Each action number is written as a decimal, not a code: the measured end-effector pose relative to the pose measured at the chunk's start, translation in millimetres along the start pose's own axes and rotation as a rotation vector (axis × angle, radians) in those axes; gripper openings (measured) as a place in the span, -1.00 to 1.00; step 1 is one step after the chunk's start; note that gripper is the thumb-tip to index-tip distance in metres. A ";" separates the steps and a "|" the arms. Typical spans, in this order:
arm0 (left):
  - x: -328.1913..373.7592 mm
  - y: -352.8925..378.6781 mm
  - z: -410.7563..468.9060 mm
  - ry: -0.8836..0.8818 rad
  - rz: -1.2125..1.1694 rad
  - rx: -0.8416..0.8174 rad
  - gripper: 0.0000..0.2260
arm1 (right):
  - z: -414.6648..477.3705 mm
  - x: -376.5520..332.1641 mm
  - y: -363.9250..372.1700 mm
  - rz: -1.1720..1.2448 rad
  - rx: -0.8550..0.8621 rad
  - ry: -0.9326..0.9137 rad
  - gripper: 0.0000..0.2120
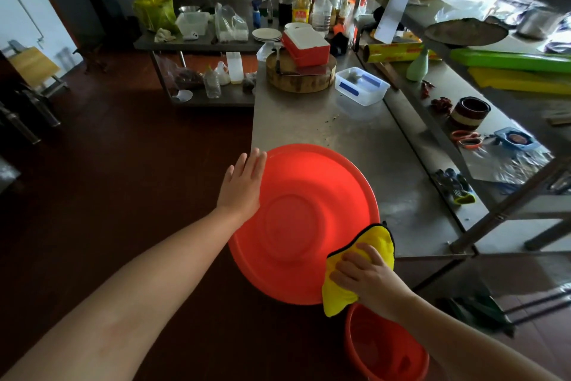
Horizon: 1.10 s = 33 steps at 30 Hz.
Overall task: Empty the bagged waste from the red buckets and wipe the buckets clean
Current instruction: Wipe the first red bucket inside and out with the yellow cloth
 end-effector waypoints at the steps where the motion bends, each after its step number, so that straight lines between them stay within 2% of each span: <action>1: 5.5 -2.3 0.8 0.034 0.010 0.016 -0.12 | -1.1 -2.6 1.5 -0.012 0.003 -0.009 -0.47; 6: 23.7 -19.7 14.7 0.123 -0.014 0.033 -0.19 | -7.0 -9.8 8.3 -0.033 0.015 -0.047 -0.44; 10: 25.3 -23.4 23.7 0.054 -0.167 -0.097 -0.32 | -12.3 -5.6 6.8 -0.009 0.029 -0.067 -0.48; 13: 23.1 -25.2 23.1 0.044 -0.198 -0.105 -0.35 | -15.3 -1.3 3.7 0.028 0.018 -0.085 -0.50; 17: 21.2 -28.3 18.9 0.033 -0.230 -0.107 -0.36 | -16.1 5.2 -6.4 0.102 -0.003 -0.075 -0.41; 20: 23.0 -31.6 14.4 0.033 -0.257 -0.107 -0.38 | -10.1 5.3 -5.0 0.196 -0.033 -0.024 -0.30; 23: 25.3 -37.3 11.5 0.046 -0.272 -0.099 -0.39 | 1.4 7.3 -0.7 0.280 -0.059 0.059 -0.32; 29: 35.8 -44.2 -4.1 0.087 -0.338 -0.063 -0.43 | 20.7 22.9 2.1 0.550 0.029 0.250 -0.34; 33: 37.7 -42.2 -13.7 0.147 -0.323 0.022 -0.43 | 29.4 27.8 14.0 0.646 0.063 0.339 -0.37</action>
Point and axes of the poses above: each hand's wrist, its own z-axis towards the middle knuckle, its own y-axis out of the palm, x = y × z, the point moved 9 cm from there along z, towards the middle knuckle, and after that the axes turned 13 degrees about -y, right-handed, at the moved point
